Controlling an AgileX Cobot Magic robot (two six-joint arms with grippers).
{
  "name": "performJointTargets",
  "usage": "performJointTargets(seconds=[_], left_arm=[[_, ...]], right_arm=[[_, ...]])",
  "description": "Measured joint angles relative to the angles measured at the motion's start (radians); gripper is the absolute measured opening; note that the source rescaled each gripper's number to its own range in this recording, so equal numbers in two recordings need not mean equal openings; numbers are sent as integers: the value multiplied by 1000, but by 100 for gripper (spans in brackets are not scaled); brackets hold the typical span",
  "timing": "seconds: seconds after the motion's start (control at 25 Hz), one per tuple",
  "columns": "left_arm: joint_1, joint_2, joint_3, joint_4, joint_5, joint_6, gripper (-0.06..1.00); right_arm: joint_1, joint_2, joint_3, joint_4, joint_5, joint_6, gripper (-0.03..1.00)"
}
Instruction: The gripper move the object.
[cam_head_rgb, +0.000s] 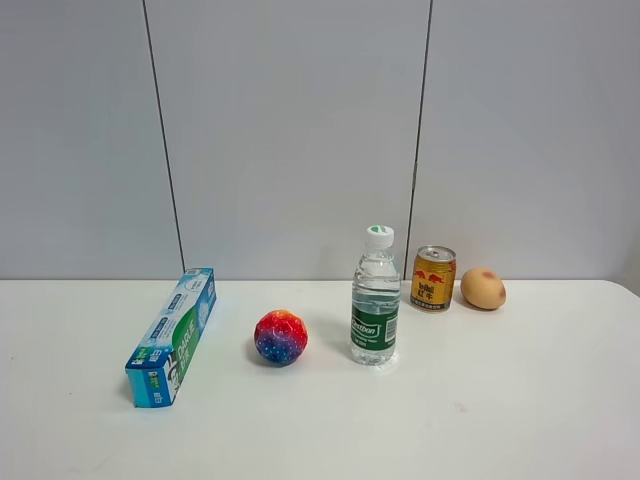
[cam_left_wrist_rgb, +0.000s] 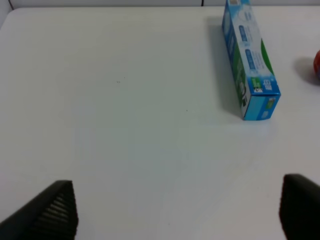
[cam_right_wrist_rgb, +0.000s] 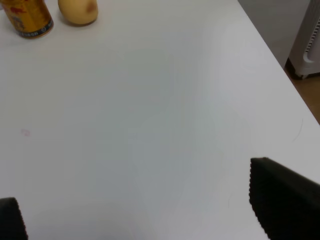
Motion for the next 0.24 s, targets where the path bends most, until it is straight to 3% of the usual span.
performJointTargets(seconds=[0.24], left_arm=[[0, 0, 0, 0, 0, 0, 82]], right_arm=[[0, 0, 0, 0, 0, 0, 100]])
